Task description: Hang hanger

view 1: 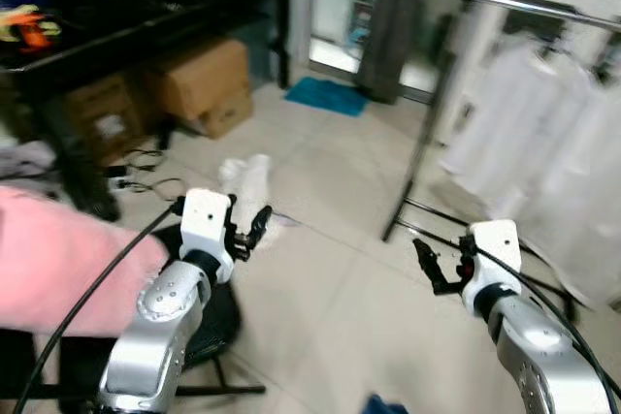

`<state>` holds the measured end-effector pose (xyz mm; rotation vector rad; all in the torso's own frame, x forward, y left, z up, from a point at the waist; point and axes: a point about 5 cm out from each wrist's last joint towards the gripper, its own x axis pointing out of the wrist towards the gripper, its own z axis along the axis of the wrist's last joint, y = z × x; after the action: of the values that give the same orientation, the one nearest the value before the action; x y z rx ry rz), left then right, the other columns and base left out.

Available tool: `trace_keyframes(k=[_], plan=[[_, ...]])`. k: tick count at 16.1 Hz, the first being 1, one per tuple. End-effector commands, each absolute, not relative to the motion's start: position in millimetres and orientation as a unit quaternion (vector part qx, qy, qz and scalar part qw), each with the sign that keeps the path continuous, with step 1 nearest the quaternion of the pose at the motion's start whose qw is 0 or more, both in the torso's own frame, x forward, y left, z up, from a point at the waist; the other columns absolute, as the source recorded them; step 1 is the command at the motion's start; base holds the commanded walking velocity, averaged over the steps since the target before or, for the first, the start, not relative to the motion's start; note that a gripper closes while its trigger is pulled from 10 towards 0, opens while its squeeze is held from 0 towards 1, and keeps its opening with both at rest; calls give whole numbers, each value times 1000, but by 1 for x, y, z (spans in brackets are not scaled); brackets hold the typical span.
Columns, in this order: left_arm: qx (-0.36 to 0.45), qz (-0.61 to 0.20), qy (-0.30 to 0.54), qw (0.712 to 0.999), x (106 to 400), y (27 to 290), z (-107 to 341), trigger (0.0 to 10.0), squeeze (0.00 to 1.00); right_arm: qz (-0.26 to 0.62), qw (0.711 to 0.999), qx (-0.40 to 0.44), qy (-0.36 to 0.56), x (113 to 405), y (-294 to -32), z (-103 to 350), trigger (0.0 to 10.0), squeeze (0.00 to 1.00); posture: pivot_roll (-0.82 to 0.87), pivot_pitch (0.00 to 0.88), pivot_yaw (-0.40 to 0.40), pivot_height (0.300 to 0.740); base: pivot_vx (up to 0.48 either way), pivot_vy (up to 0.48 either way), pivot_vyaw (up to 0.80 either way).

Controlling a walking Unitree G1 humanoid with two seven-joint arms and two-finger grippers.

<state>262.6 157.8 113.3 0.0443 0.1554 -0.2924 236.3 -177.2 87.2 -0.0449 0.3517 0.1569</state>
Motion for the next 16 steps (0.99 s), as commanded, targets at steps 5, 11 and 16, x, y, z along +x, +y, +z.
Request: trace_keyframes(k=[5, 11, 16], plan=[[18, -152, 75, 985, 267, 156, 118, 10000, 0, 59, 985, -19, 158, 240, -181, 95, 10000, 0, 4, 23, -16, 740, 403, 0, 0], [18, -153, 75, 985, 268, 156, 120, 10000, 0, 38, 989, -11, 146, 245, -184, 99, 10000, 0, 7, 24, -21, 740, 411, 0, -133], [19, -166, 85, 982, 268, 152, 117, 10000, 0, 31, 989, -19, 144, 246, -188, 100, 10000, 0, 5, 20, -21, 740, 242, 0, -160]])
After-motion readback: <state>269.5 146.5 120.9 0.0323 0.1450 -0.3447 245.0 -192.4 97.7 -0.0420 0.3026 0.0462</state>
